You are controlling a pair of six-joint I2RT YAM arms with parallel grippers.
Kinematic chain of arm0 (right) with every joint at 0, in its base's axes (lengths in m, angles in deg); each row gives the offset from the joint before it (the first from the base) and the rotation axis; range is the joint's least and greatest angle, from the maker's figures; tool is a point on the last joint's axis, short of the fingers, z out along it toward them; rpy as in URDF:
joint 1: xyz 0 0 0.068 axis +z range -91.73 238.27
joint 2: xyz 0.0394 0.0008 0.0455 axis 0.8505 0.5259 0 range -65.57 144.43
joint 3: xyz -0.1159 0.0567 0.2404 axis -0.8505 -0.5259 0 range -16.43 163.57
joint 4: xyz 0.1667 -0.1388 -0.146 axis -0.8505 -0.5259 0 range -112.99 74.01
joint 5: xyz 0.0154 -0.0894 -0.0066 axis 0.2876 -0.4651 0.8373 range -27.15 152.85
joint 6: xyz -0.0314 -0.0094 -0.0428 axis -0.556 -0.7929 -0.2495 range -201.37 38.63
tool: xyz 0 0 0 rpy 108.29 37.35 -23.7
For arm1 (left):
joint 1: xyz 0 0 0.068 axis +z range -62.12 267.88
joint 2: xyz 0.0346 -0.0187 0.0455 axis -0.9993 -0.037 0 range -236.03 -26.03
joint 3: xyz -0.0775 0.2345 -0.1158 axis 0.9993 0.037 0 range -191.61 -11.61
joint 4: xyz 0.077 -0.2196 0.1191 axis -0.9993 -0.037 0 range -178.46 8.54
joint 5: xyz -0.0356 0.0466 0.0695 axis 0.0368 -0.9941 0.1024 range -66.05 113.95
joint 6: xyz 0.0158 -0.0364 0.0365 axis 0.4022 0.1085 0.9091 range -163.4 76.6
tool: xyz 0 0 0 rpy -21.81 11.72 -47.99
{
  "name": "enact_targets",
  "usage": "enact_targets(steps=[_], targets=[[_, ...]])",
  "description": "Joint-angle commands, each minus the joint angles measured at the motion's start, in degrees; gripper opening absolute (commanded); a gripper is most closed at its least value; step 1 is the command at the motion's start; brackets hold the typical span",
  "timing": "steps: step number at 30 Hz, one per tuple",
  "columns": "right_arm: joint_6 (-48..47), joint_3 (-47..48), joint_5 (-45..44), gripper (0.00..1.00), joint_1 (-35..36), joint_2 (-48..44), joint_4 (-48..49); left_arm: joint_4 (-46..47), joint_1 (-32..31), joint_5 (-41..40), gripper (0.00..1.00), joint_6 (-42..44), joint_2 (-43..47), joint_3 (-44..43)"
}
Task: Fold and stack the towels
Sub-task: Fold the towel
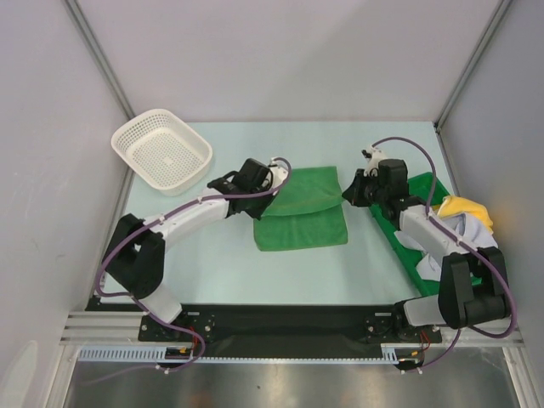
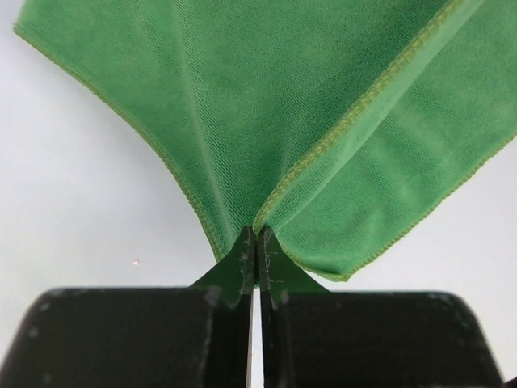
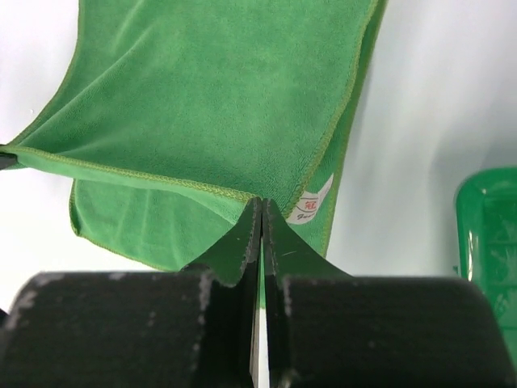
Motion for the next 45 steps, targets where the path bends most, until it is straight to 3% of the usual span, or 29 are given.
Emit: enact_targets(steps=[1,13,17,21,23,27,35,45], targets=[[0.0,-0.9,-0.6,0.00,0.1,-3.2,-2.0,-0.9,-1.0,0.5,0.00,-2.8,2.8,0.9],[2.3,-9.5,-1.6,0.00,1.8,-4.3,0.2,-1.7,-3.3,2.8,0.00,-7.5,0.0,5.7],[2.9,-8.7,-2.8,0.05,2.1,-3.9,-2.9,-2.4,-3.5,6.1,0.24,-10.2,-0.4,6.1],[5.7,-6.0,-6.8,0.26,2.7,-6.4,-9.8,-4.0,-3.6,4.9,0.40,-13.5,1.6,6.2],[8.4,-4.9,-8.2,0.31,2.7,-6.9,-13.0,-4.3,-3.5,3.7,0.52,-16.2,3.2,5.8],[10.6,-1.3,-10.1,0.35,3.5,-4.0,-15.7,-5.3,-3.2,2.6,0.61,-20.3,4.0,4.8],[19.4,3.4,-17.6,0.33,6.9,6.5,-21.6,-1.7,2.9,4.4,0.61,-33.7,2.5,9.5],[29.9,2.3,-22.7,0.34,9.2,8.2,-23.5,8.3,4.6,9.9,0.58,-41.2,3.5,17.6]])
